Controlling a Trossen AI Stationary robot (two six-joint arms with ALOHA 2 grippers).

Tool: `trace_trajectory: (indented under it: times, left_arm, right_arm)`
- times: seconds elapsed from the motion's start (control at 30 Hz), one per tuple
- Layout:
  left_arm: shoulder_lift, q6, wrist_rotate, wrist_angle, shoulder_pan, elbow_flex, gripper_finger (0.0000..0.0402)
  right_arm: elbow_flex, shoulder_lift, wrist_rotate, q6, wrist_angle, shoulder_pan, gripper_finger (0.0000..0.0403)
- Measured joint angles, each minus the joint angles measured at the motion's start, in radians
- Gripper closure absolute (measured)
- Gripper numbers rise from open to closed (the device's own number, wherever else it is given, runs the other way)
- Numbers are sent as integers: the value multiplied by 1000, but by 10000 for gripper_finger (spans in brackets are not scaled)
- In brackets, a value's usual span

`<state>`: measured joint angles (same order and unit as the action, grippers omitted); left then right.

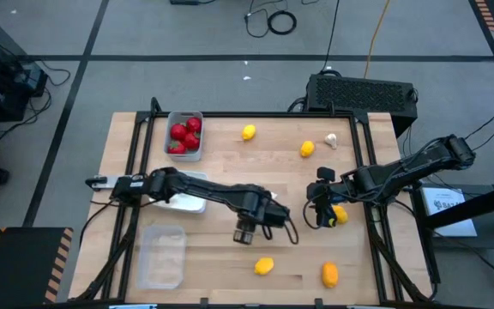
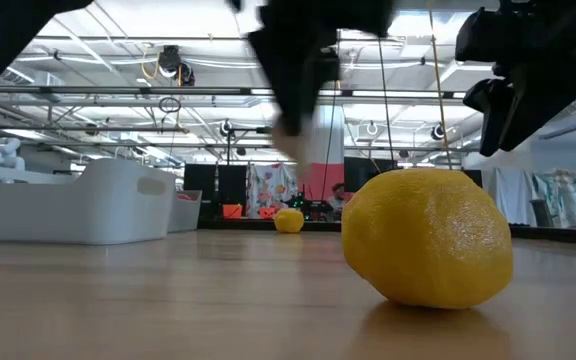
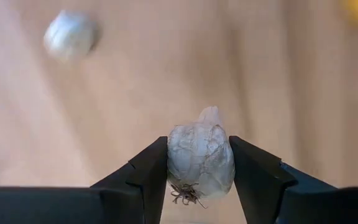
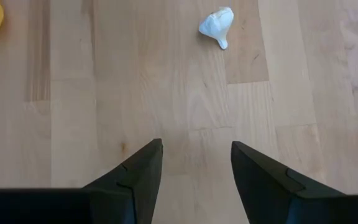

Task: Sort produce into baskets
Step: Put the white garlic into the white bin

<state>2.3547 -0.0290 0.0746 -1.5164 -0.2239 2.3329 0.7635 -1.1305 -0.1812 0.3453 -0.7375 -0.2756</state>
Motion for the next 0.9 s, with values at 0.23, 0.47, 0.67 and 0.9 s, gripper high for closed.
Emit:
trace_trajectory:
  times: [0.23,0.47,0.67,0.9]
  left_arm:
    - [-125,60,148,-46,26,-94,237]
    - [-423,243,225,-52,60,-450,237]
    - [-704,439,245,-19,60,-799,237]
    - [-930,574,245,86,58,-1074,237]
  right_arm:
    - [0,0,0,14,11,-1,220]
    - [-2,0,3,34,4,-1,220]
    - [-2,0,1,8,17,-1,220]
    - [-2,0,-1,-53,11,-1,220]
